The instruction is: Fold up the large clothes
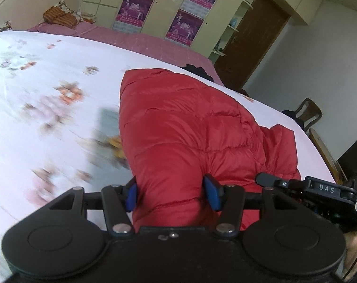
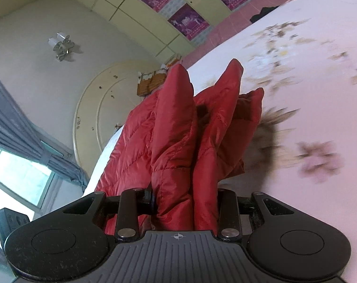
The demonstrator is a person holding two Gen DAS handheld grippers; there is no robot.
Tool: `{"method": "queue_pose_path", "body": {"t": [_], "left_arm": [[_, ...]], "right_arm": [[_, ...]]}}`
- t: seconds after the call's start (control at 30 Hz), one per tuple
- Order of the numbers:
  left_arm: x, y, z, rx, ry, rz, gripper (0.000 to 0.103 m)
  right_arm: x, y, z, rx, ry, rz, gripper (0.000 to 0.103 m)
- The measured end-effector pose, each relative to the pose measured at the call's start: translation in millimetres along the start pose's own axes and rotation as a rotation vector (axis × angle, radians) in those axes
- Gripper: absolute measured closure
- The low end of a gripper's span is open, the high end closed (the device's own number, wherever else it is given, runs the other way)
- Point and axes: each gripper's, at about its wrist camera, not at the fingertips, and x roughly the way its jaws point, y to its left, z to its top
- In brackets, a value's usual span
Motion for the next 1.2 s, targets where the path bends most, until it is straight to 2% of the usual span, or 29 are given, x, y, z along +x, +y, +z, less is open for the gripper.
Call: {"method": "queue_pose_path", "body": {"t": [0.13, 0.37, 0.53, 0.67, 0.77, 0.83, 0.97, 1.07, 1.2], "left_arm": [[-9.0, 66.3, 32.0, 0.010, 0.000, 0.016, 0.049], [-19.2, 147.1, 74.6, 0.022, -0.026, 0.094, 0.049], [-12.4, 184.2, 89.8, 0.054, -0.042, 0.148, 0.049], [-0.3, 209.8, 88.4, 0.078, -0.025, 0.178, 0.048], [8.7, 216.7, 77.6, 0.117, -0.015, 0.185, 0.044], [7.0, 222.5, 72.9, 0.128, -0.013, 0.187, 0.042], [6.4, 222.5, 74.4, 0.138, -0.004, 0.185, 0.039], [6.1, 221.0, 78.9, 0.142, -0.006, 0.206, 0.036], [0.5, 216.2, 81.7, 0.172, -0.039, 0.238, 0.034]], "right_arm": [[58.7, 38.7, -8.3, 0.004, 0.005, 0.002, 0.070], [166.3, 92.0, -11.9, -0.005, 0.032, 0.044, 0.070], [224.7, 106.1, -12.3, -0.009, 0.066, 0.058, 0.070], [253.0, 101.3, -19.4, 0.003, 0.098, 0.044, 0.070], [260.4, 93.8, -23.5, 0.014, 0.098, 0.030, 0.069], [261.1, 88.5, -24.1, 0.015, 0.102, 0.010, 0.063], [257.1, 86.4, -22.7, 0.031, 0.098, -0.011, 0.060], [244.6, 93.5, -19.5, 0.031, 0.063, -0.043, 0.059], [225.1, 107.7, -15.3, -0.039, 0.006, -0.107, 0.059]]}}
